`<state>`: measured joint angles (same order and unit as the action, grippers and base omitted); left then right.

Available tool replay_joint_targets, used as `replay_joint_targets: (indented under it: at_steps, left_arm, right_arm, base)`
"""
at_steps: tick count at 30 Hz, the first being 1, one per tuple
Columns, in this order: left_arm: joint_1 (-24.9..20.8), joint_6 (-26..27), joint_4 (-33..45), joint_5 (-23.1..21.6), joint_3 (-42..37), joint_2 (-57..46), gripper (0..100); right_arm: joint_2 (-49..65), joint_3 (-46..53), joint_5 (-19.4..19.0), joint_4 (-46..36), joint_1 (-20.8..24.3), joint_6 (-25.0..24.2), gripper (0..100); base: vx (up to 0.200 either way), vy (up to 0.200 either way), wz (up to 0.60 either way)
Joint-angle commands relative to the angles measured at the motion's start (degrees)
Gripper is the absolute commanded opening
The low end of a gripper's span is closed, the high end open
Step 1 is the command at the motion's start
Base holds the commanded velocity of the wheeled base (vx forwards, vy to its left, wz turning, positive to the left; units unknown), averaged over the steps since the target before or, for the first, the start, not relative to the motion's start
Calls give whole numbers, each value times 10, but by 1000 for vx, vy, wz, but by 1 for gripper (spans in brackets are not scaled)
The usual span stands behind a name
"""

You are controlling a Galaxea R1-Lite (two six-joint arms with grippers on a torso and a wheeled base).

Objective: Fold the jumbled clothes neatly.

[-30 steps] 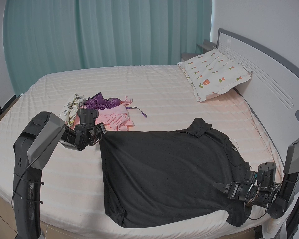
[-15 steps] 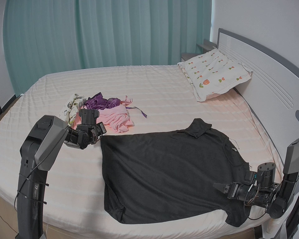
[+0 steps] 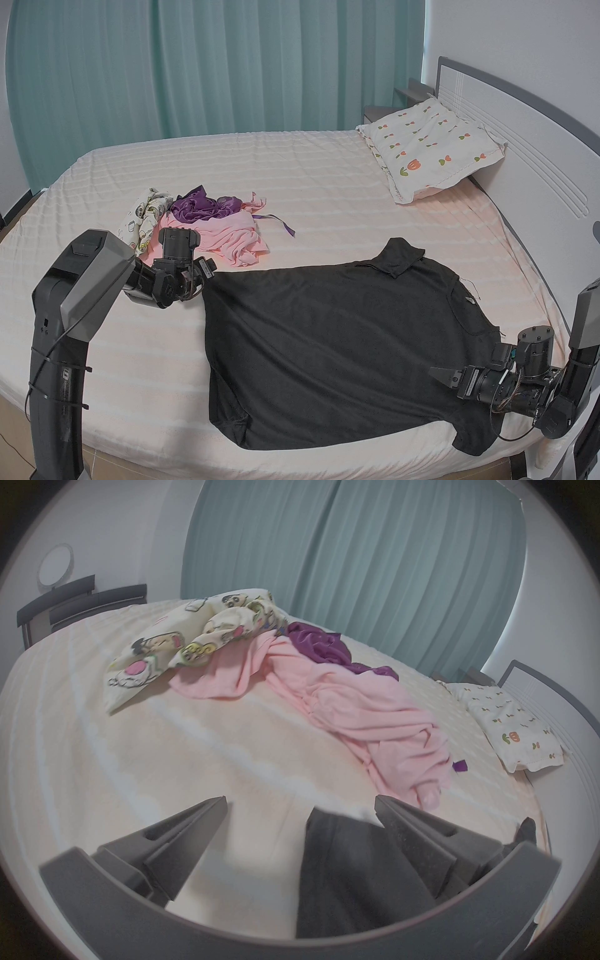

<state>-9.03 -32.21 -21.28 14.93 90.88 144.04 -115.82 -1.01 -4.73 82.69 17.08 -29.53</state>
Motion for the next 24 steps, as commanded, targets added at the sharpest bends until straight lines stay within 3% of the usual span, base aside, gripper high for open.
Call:
replay_joint_targets:
  at_steps: [1, 3, 4, 6, 7, 16, 24]
  left_arm:
    - [-27, -39, -8, -9, -140, -123, 100]
    - [-35, -51, -8, -15, -166, -141, 100]
    - [-56, -72, -8, -44, -227, -180, 100]
    - [-56, -72, -8, -44, -227, -180, 100]
    - [-92, -80, -9, -85, -319, -234, 100]
    - [-220, -126, -7, -83, -443, -277, 100]
    - [-281, -124, 1, -53, -481, -274, 100]
  right_arm:
    - [1, 9, 0, -1, 0, 0, 100]
    - [1, 10, 0, -2, 1, 0, 100]
    - [0, 10, 0, -2, 1, 0, 100]
    - [0, 10, 0, -2, 1, 0, 100]
    - [-3, 10, -1, -2, 0, -2, 100]
    - [-3, 9, -1, -2, 1, -2, 100]
    - [2, 10, 0, -2, 1, -2, 100]
  base:
    - [0, 0, 0]
    - [0, 0, 0]
    - [0, 0, 0]
    - [0, 0, 0]
    - [0, 0, 0]
    - [0, 0, 0]
    - [0, 0, 0]
